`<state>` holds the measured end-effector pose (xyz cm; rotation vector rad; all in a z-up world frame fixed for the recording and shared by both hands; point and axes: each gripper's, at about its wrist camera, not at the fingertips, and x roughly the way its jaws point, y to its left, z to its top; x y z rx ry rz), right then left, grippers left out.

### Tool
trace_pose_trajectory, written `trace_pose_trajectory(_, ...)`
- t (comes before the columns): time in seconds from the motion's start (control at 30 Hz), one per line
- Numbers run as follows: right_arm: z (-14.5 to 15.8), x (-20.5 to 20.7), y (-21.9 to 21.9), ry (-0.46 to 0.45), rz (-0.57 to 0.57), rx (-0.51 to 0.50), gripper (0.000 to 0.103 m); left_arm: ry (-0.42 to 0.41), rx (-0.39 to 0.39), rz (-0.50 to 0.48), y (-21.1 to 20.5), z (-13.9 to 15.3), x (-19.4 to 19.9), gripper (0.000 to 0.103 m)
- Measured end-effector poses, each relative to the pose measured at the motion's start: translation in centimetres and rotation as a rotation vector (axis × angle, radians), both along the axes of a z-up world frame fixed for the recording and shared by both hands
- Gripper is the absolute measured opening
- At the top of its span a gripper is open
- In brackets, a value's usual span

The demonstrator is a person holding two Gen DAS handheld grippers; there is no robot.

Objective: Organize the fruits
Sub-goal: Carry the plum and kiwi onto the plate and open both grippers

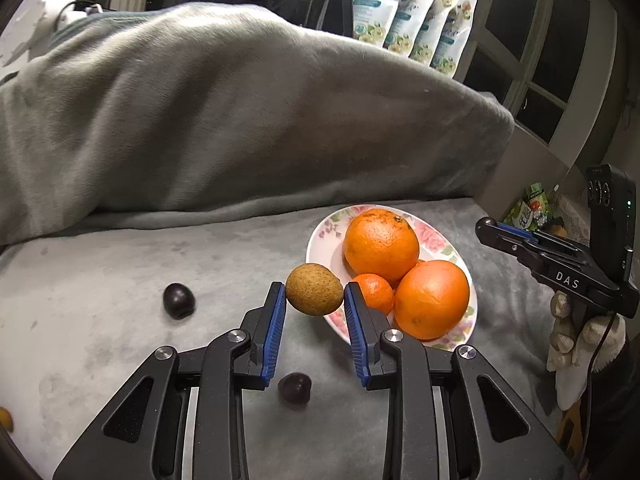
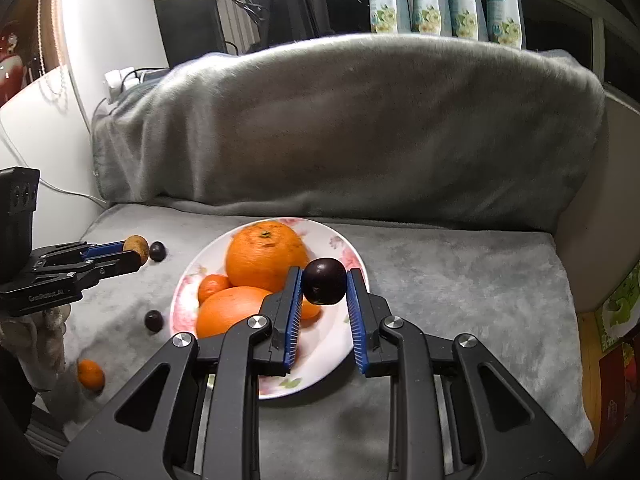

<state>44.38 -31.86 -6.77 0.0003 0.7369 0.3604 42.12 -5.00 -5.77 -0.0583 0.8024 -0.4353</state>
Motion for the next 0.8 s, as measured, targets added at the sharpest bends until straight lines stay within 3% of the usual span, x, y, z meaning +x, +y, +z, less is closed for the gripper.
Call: trace_pose_trajectory(0.8, -2.2, 3.1, -0.2, 0.057, 0.019, 0.014, 0.023, 0.052, 0.004, -0.046, -2.1, -1.5, 2.5, 0.028)
